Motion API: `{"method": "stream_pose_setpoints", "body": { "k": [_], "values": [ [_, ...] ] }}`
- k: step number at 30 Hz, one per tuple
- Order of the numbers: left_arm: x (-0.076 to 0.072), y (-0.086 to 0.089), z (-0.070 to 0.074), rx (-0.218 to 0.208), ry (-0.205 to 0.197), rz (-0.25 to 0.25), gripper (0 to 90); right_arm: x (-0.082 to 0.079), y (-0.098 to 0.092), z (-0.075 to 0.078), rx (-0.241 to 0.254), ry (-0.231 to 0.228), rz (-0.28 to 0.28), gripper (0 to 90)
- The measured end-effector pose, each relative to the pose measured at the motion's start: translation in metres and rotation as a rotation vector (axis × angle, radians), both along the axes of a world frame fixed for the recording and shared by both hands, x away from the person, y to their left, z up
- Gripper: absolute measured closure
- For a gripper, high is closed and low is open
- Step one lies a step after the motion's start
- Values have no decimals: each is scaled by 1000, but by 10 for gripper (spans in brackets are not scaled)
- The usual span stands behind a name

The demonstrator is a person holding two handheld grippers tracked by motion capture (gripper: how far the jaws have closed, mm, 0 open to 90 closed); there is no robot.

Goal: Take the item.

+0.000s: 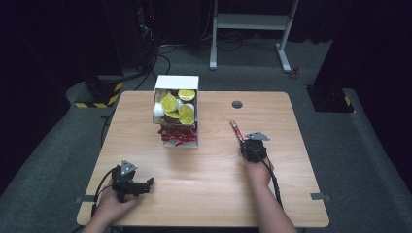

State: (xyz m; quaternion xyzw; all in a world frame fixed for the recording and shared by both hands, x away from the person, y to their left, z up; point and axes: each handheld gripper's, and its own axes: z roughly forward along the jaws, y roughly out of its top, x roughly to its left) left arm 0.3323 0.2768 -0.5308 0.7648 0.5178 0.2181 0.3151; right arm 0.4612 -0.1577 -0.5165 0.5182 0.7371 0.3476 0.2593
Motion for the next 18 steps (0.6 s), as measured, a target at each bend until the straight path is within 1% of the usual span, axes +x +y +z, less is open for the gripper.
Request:
{"method": "stream_pose_setpoints", "body": {
  "k": [1, 4, 6, 7, 9, 13, 16, 18],
  "values": [
    [0, 0, 0, 1, 1, -1, 6, -1, 2, 1, 8, 1, -4, 750],
    [0, 0, 0, 1, 1, -1, 6, 0, 4, 8, 2, -12, 6, 688],
    [0, 0, 0, 1, 1, -1, 6, -1, 5, 14, 17, -16, 6, 667],
    [0, 0, 0, 1, 1, -1, 6, -1, 6, 16, 13, -26, 8, 647],
    [0, 0, 0, 1, 1, -1, 6, -2, 8, 18, 8, -35, 12, 626],
    [0, 0, 0, 1, 1, -1, 6, -5, 10, 20, 17, -37, 19, 561],
    [0, 0, 0, 1, 1, -1, 6, -8, 10, 22, 15, -51, 29, 525],
    [0, 0, 0, 1, 1, -1, 6, -9, 9, 24, 28, -53, 32, 485]
  ]
}}
